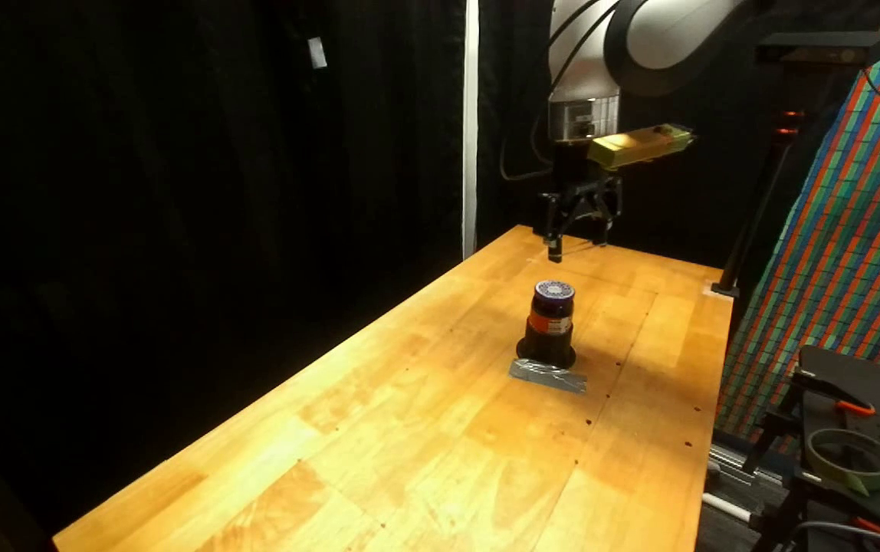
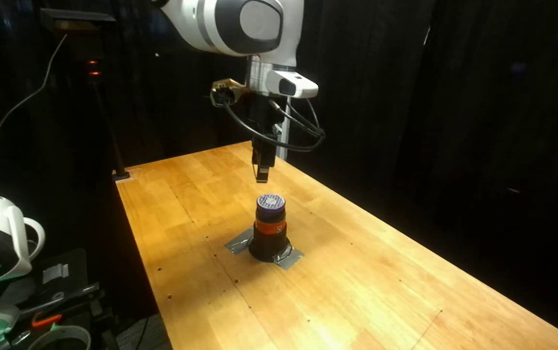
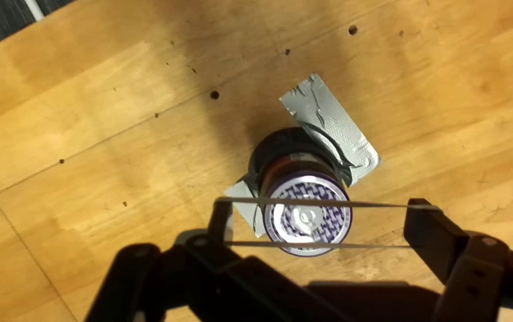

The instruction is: Place the band on the brown coffee cup

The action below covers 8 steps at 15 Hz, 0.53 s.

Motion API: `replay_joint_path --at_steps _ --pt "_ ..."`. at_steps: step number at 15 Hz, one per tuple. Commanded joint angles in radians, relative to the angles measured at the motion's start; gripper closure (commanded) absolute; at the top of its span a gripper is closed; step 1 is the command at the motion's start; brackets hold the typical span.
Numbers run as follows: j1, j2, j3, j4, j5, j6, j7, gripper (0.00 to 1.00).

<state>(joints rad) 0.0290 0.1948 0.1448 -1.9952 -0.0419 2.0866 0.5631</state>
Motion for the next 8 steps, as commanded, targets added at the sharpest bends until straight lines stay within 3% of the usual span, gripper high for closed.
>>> replay_joint_path --at_steps 1,8 --pt "0.045 0.169 -0.052 0.192 0.029 -0.041 -0.004 0.0" --pt "0.09 0.388 -0.117 0.403 0.025 -0.147 -0.021 0.0"
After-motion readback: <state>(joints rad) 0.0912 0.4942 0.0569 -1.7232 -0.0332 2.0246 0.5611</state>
